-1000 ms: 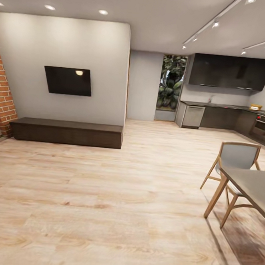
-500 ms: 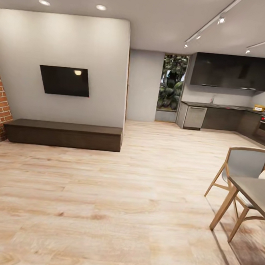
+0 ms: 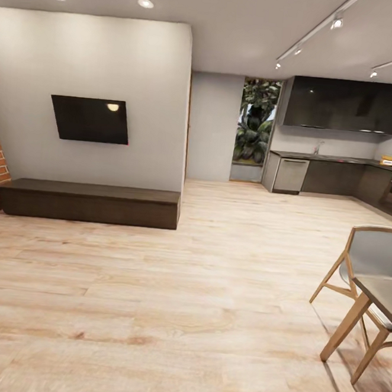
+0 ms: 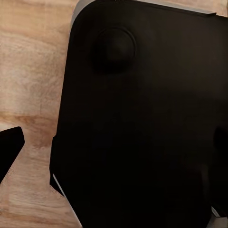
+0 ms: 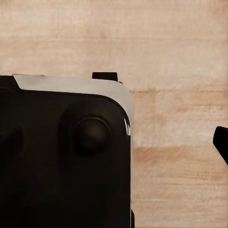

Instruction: In the kitchen, take the popcorn bag from the countertop, put it into the microwave, and heat it until the popcorn is cooked so the cooked popcorn ends up inside the bag.

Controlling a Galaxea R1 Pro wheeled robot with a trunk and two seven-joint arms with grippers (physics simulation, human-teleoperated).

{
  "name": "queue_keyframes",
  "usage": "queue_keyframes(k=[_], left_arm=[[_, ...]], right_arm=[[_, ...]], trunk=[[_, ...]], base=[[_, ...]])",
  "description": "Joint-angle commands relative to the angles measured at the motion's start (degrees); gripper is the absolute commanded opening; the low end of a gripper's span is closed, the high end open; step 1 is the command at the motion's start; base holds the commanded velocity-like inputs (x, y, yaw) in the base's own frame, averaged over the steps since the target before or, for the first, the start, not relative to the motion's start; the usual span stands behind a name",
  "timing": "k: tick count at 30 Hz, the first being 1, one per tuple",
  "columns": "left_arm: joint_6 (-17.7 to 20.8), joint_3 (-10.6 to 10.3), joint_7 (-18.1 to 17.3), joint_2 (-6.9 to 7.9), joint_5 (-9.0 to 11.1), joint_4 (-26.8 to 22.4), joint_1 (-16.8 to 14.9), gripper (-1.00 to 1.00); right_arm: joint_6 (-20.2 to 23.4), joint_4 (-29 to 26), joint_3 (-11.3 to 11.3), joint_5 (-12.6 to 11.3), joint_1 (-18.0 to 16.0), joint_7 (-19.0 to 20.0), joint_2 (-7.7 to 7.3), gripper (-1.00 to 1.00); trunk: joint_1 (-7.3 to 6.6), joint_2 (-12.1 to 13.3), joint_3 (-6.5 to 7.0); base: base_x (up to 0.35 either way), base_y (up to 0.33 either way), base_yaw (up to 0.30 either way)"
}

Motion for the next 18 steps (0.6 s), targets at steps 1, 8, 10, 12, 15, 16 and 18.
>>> queue_keyframes(k=[1,8,10,12,15,16,18], left_arm=[[0.1,0.2,0.0,0.01,0.0,-0.1,0.0,1.00],[0.2,0.1,-0.1,1.63,-0.1,-0.1,-0.1,1.00],[0.2,0.1,-0.3,3.83,-0.2,-0.1,0.0,1.00],[0.2,0.1,-0.4,5.57,-0.2,-0.4,0.0,1.00],[0.3,0.1,-0.4,5.88,-0.3,-3.6,0.0,1.00],[0.8,0.1,-0.4,5.72,-0.3,-5.3,-0.1,1.00],[2.0,0.1,-0.4,5.49,-0.3,-6.2,0.0,1.00]], right_arm=[[-0.2,0.1,0.0,0.0,0.0,0.0,0.01,1.00],[-0.2,0.1,0.0,0.0,0.0,0.0,-0.02,1.00],[-0.2,0.1,0.0,0.0,0.0,0.0,0.00,1.00],[-0.2,0.1,0.0,0.0,0.0,0.0,0.00,1.00],[-0.2,0.1,0.0,0.0,0.0,0.0,-0.02,1.00],[-0.2,0.1,0.0,0.0,0.0,0.0,0.00,1.00],[-0.2,0.1,0.0,0.0,0.0,0.0,0.00,1.00]], trunk=[[0.03,0.0,-0.05],[0.03,0.0,-0.05],[0.03,0.0,-0.05],[0.03,0.0,-0.05],[0.03,0.0,-0.05],[0.03,0.0,-0.05],[0.03,0.0,-0.05]], base=[[0.344,0.000,0.000],[0.345,0.000,0.000],[0.346,0.000,0.000],[0.346,0.000,0.000],[0.346,0.000,0.000],[0.346,0.000,0.000],[0.346,0.000,0.000]])
